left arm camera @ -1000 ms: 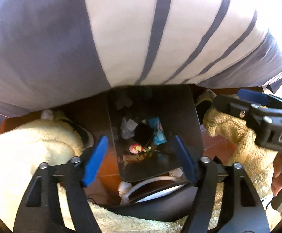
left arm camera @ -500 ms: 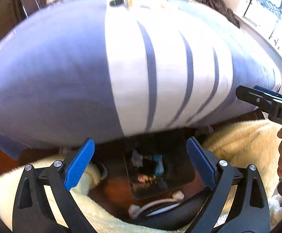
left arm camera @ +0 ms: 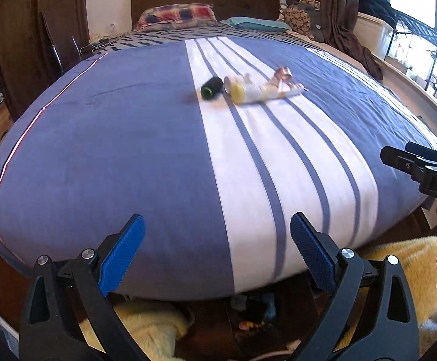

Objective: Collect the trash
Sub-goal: 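Grasp the yellow Kiehl's bottle with the left gripper while the right grasps the ribbon-tied pen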

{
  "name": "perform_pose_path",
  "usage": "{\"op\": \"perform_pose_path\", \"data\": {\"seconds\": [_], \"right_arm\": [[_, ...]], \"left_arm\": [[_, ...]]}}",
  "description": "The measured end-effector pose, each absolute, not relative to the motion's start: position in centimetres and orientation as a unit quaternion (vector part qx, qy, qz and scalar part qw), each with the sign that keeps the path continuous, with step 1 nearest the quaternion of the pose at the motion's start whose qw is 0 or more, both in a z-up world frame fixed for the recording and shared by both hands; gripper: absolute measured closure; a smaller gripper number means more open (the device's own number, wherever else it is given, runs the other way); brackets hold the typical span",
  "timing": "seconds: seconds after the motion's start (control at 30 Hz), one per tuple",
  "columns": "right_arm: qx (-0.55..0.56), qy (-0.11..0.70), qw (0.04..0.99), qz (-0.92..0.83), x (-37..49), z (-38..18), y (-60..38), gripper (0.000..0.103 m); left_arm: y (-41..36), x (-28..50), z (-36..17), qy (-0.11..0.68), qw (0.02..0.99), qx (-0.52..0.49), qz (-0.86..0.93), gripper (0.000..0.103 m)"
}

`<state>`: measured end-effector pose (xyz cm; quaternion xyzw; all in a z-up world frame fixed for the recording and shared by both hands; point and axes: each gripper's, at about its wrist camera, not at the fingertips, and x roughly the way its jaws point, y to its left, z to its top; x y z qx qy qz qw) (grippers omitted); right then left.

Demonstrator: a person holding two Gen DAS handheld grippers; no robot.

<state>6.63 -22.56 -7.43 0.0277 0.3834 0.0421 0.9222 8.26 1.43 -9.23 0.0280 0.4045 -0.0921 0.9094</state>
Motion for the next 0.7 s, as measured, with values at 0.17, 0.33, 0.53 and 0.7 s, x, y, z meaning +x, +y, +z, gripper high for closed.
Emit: {"op": "perform_pose_path", "data": {"seconds": [0.17,0.33,0.53,0.7], "right_arm": [[0.031,0.387,0.921,0.042,10.4,-7.4,-22.3,0.007],[0.032,0.377,0.924,0.047,14.7,-6.8,-21.8,0.007],[0.024,0.382,0.921,0.07,20.4,-7.4,-20.2,0.016],[0.026,0.381,0.92,0.088,24.0,-7.8,-19.0,0.039]], "left_arm": [[1.2,11.6,-9.6,0.41,0.907,0.031,-0.089,0.011],[0.6,15.1,-9.9,0.414,0.905,0.032,-0.092,0.011],[-0.1,19.1,-10.3,0.419,0.903,0.027,-0.094,0.011],[-1.2,21.7,-10.5,0.42,0.901,0.03,-0.1,0.011]]}}
